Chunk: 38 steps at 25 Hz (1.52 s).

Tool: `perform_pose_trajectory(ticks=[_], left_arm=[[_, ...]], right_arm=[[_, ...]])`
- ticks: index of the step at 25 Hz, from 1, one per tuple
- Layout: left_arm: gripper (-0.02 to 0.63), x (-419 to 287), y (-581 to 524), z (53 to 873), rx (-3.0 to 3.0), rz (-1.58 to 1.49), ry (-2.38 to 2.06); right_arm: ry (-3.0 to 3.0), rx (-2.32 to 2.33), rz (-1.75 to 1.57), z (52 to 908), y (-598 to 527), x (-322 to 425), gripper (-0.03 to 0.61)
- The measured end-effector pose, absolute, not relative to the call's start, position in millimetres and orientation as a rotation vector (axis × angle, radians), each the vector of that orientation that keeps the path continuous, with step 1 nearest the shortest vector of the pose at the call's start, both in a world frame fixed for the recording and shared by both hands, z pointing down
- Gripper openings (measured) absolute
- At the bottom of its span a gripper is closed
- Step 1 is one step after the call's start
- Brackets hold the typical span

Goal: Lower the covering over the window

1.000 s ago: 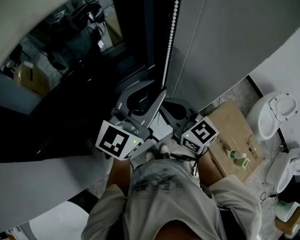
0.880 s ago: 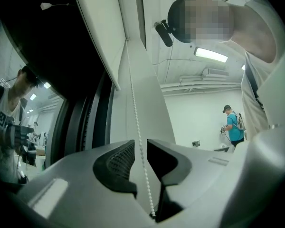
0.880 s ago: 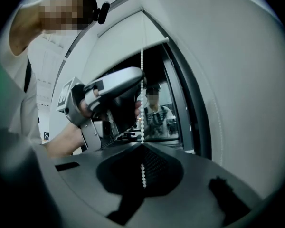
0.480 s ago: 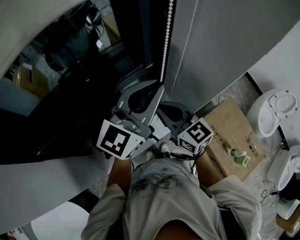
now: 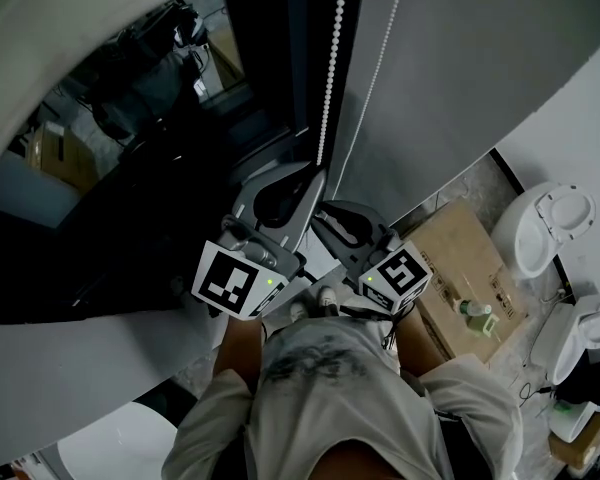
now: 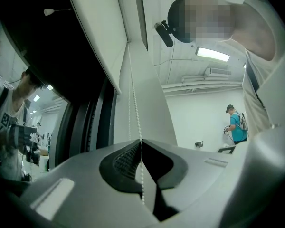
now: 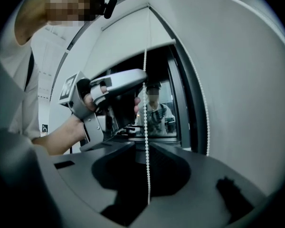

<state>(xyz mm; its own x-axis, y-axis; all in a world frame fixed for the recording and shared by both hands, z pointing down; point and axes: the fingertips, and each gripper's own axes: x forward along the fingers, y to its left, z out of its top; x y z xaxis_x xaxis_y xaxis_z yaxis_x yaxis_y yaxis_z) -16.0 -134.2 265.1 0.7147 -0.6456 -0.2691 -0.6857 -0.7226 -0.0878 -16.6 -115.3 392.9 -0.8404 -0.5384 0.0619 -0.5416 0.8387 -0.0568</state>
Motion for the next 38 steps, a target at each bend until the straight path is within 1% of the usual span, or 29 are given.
perform_pose_trajectory(ticks=[5,10,14,17,23,38], left_arm=[[0.014,-18,-131,271,-2.739,0.287,1.086],[0.014,-20,-130,291,-2.780,0.269,1.109],[0.015,-18,-131,316,-2.819,0.181,1.132],[0.015,-18,-130,332,-2.857,0.191,1.138],[0.015,-20,-130,335,-2.857,0.192,1.139],[0.015,-13,-126,410,-2.970,-0.001,1.173]], right_arm=[[-3.037,0.915,0.028,354,-114,-5,0.106],[-3.080,0.933,-0.056,322,-112,0,0.107],[-3.105,0.943,-0.103,307,-110,1,0.107],[-3.118,0.940,-0.131,299,-110,-1,0.107],[-3.131,0.943,-0.172,287,-115,-6,0.110],[-3.140,0.971,-0.241,266,-130,-12,0.114]])
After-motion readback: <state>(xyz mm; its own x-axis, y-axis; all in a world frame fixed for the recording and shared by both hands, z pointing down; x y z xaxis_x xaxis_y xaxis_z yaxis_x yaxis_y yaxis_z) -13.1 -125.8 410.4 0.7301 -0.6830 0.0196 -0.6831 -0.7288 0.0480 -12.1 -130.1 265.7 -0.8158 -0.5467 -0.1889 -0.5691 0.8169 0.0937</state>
